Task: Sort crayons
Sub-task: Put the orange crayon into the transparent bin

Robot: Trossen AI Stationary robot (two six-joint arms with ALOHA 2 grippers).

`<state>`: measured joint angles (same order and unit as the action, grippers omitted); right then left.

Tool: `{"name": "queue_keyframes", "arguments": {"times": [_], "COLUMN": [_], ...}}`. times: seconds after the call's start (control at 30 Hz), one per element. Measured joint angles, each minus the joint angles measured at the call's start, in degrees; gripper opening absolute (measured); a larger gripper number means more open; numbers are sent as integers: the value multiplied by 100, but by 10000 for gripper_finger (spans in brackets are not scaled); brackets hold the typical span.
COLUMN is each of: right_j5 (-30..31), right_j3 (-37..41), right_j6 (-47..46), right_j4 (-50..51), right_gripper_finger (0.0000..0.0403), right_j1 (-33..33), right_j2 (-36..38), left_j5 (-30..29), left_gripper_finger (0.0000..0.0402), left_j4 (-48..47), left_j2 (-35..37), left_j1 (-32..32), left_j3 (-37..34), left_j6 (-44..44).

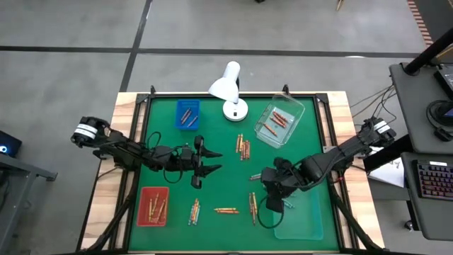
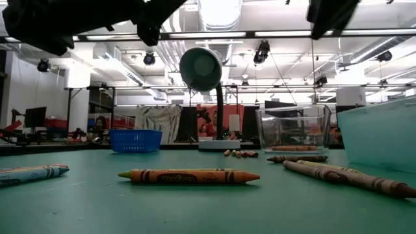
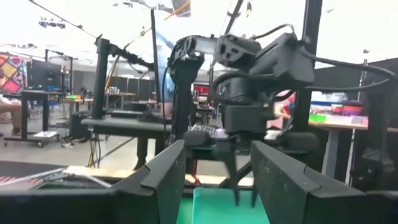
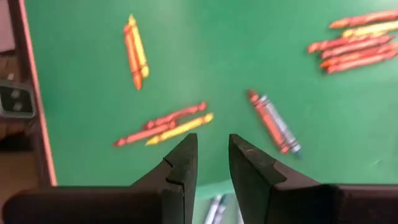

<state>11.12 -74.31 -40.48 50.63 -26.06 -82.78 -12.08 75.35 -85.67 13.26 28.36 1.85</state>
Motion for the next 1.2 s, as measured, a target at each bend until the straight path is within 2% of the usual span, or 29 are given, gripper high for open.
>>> {"name": "queue_keyframes", "arguments": {"times": [0.17,0.43,0.73,0.8,0.97,1.2], "right_j5": [162,120,48,48,18,-564], "right_j3": [-104,-203,-425,-488,-699,-865], "right_j6": [527,1408,2202,2361,2859,3951], "right_j4": [-2,4,-2,3,0,21], "right_gripper_finger": [81,80,73,74,77,70], "right_j1": [414,1098,1440,1489,1564,1558], "right_j2": [-55,-479,-1125,-1310,-1781,-2225], "left_j5": [4,2,-10,-240,-1252,-1405], "left_gripper_finger": [164,164,164,164,164,164], "left_j4": [-308,-1371,-2032,-2028,-2008,-2083], "left_j2": [375,1176,1758,1820,1930,1937], "left_j1": [70,95,88,84,82,84], "left_j3": [0,0,-2,-2,-2,-2], "left_j6": [2,20,-4,-99,-156,-155]}}
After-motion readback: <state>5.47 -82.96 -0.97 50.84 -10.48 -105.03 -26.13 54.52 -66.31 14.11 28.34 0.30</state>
